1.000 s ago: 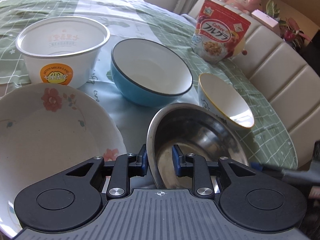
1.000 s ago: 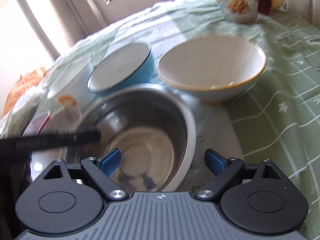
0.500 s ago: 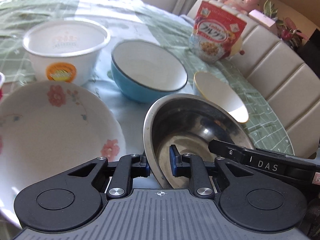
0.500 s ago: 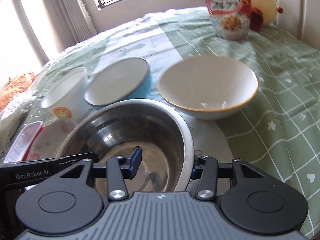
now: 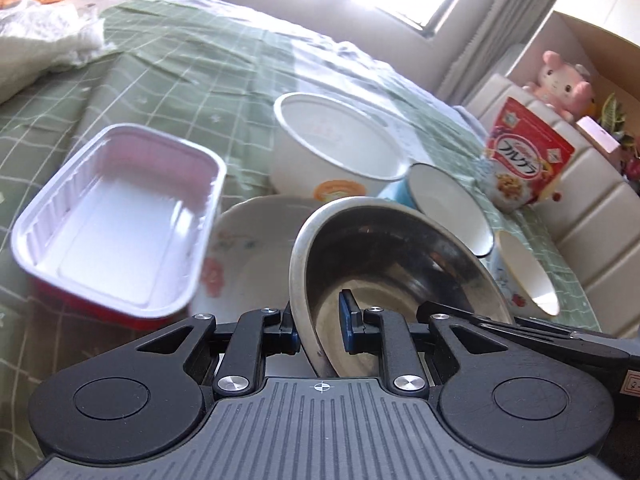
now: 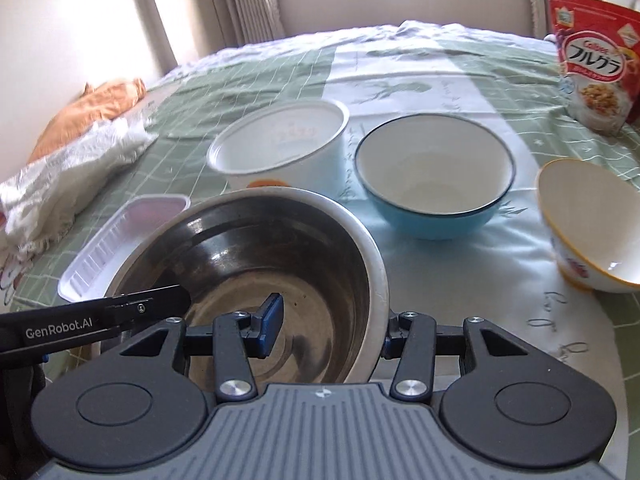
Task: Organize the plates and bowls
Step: 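Lift the steel bowl with the left gripper and set it onto the floral plate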
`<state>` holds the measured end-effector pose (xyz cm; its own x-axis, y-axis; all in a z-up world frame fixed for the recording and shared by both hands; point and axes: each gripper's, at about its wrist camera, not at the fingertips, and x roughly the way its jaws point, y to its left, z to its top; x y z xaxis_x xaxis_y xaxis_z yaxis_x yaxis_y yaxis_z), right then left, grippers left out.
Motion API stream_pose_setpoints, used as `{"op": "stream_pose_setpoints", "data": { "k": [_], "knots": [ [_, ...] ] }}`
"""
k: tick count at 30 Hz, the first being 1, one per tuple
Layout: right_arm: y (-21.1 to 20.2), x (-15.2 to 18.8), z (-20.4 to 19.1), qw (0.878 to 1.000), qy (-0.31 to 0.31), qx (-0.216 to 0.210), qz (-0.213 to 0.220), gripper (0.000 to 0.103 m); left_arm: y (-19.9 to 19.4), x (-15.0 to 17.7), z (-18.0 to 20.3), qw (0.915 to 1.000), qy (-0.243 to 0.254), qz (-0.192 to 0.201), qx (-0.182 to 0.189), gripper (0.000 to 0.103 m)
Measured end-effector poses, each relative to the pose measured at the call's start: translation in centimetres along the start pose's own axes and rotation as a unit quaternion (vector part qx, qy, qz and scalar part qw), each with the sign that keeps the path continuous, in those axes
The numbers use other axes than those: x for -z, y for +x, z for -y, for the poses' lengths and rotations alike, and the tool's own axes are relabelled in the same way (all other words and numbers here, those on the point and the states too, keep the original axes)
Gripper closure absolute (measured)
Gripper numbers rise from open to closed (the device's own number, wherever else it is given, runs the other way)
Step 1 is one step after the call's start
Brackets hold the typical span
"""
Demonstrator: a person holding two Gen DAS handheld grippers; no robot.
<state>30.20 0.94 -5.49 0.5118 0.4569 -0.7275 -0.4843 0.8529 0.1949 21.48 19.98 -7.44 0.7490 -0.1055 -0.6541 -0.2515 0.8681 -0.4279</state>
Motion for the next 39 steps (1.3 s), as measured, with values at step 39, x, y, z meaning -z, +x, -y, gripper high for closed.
{"op": "stream_pose_setpoints", "data": {
  "k": [39],
  "knots": [
    [4.8, -0.8, -4.0, 0.999, -0.033, 0.032, -0.019, 0.057, -0.2, 0.6, -4.2, 0.9997, 0.010, 0.021, -0.004, 0.081]
  ]
}}
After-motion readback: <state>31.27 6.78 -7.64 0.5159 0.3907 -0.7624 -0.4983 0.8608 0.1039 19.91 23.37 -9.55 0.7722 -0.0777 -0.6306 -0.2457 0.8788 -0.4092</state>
